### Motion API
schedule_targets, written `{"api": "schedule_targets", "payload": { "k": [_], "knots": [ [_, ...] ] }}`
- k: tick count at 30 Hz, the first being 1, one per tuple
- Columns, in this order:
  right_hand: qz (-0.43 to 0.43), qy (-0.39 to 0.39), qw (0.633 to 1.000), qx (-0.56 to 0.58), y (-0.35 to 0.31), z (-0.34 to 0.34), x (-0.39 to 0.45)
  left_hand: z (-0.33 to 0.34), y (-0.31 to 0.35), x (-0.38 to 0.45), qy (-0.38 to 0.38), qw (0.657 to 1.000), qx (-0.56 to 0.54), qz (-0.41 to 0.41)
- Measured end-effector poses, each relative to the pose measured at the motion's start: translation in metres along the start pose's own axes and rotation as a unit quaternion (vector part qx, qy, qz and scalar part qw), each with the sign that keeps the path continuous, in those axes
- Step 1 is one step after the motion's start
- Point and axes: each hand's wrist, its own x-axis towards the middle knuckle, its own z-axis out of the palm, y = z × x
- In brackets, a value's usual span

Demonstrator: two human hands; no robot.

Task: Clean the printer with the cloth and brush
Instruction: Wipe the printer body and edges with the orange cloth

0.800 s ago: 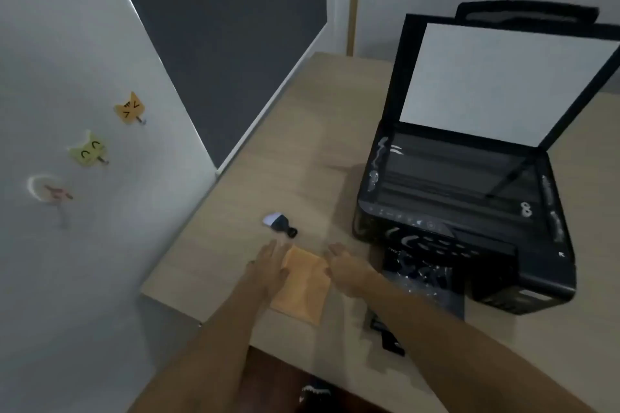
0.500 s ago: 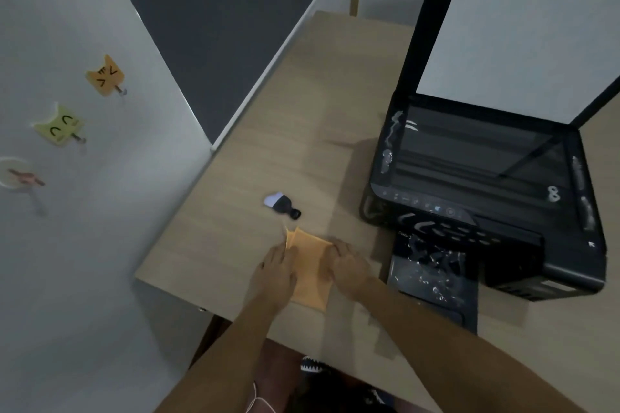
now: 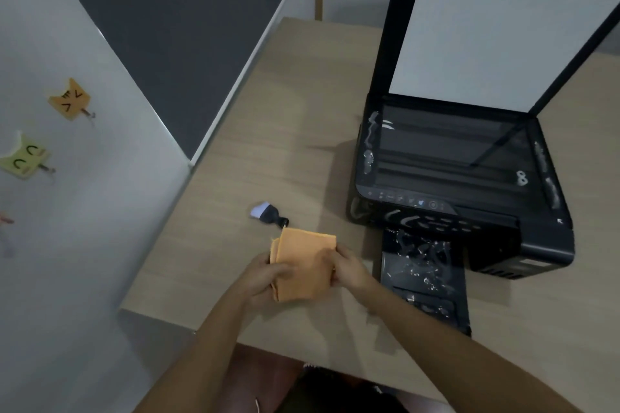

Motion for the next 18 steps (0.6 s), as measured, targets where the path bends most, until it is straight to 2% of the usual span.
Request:
{"api": "schedule_targets", "payload": {
  "k": [1,4,7,9,12,14,16,18],
  "knots": [
    [-0.002,-0.014,0.999,0.037,-0.009,-0.007,-0.008,-0.001,0.007,-0.004,-0.035,0.999,-0.034,0.001],
    [-0.074,-0.053,0.995,0.042,-0.036,-0.033,-0.035,0.005,0.032,-0.018,-0.115,0.990,-0.083,0.002],
    [-0.168,-0.064,0.983,0.042,-0.061,-0.061,-0.065,0.021,0.055,-0.028,-0.157,0.984,-0.080,0.022],
    [-0.192,-0.083,0.977,0.047,-0.075,-0.079,-0.083,0.034,0.069,-0.032,-0.178,0.979,-0.087,0.038],
    [-0.184,-0.126,0.971,0.079,-0.081,-0.111,-0.102,0.056,0.085,-0.039,-0.249,0.960,-0.111,0.060],
    [-0.158,-0.171,0.963,0.132,-0.078,-0.132,-0.111,0.069,0.089,-0.037,-0.324,0.934,-0.130,0.074],
    [-0.124,-0.219,0.947,0.199,-0.075,-0.149,-0.117,0.080,0.092,-0.035,-0.354,0.924,-0.123,0.081],
    [-0.123,-0.211,0.947,0.208,-0.072,-0.159,-0.119,0.089,0.096,-0.035,-0.403,0.903,-0.125,0.079]
  ]
}}
